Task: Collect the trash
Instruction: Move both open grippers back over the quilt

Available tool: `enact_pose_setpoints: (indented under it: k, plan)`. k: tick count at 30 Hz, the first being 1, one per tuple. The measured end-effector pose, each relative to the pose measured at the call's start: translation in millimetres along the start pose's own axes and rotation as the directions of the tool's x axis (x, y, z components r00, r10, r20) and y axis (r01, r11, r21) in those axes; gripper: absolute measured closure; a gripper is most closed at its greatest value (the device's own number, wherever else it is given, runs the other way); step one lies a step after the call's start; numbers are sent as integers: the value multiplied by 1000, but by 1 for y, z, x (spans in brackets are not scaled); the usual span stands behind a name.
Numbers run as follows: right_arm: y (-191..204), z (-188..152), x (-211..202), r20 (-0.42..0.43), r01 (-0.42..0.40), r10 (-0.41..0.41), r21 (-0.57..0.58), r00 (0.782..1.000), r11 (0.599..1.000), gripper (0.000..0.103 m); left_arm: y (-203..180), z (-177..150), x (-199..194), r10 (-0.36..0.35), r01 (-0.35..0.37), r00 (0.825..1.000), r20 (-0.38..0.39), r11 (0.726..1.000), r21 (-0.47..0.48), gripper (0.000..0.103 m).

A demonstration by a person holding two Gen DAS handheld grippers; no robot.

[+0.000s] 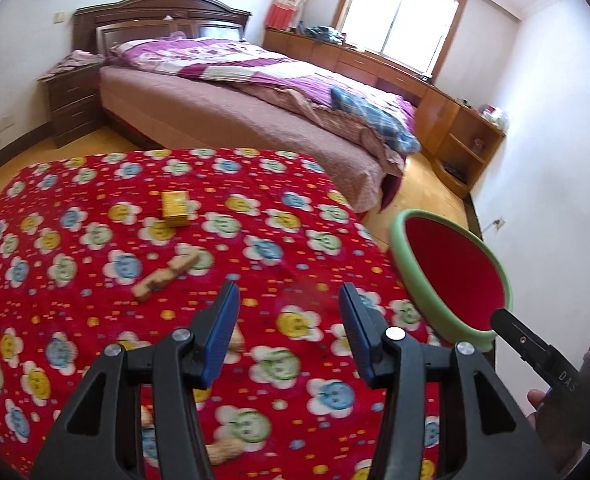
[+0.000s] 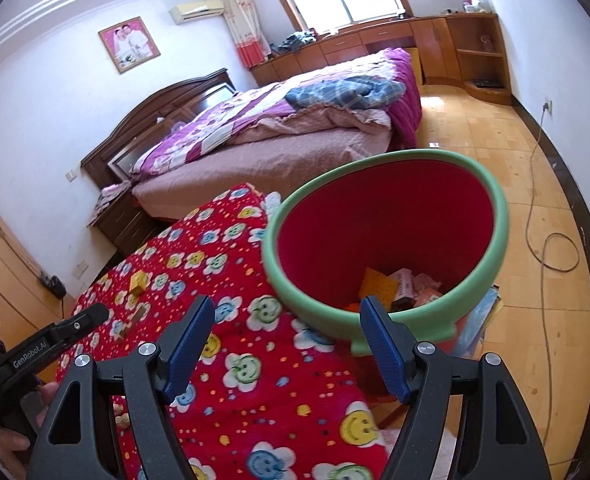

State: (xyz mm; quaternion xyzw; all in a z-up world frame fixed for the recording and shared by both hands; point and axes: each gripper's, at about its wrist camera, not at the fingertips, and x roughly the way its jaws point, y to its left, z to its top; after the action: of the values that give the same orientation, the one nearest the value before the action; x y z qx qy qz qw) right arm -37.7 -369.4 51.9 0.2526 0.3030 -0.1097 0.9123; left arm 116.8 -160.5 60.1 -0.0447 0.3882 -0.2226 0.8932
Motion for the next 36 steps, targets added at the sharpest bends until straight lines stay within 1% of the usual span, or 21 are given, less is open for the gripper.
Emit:
enact_pose_setpoints:
  k: [6,11,15,23,26,30,36]
  plan:
    - [19,-4,11,-21,-20,20,-36,1000,999,27,30,2,-5,62,-62,998,10,998,-29,51]
    - [34,-4,21,-32,-34,32,-61,999,998,27,56,6,-6,118,-117,993,11,992,-46,51]
    - [42,-4,30,-47,-43,40,-68,998,997,27,79,8,-5,164,-164,986,5,984,-65,51]
    - [49,-6,45,-74,-48,42,-81,996,996,27,110,10,4,233,-234,972,-21,968,-86,51]
    - [50,-6,49,-81,-43,36,-81,996,996,27,118,10,8,247,-248,969,-31,965,-85,51]
    - [51,-6,54,-89,-38,30,-83,996,996,27,123,12,19,242,-246,969,-48,966,-86,51]
    - [50,-7,62,-103,-34,25,-82,994,996,27,121,10,36,191,-198,978,-82,977,-80,51]
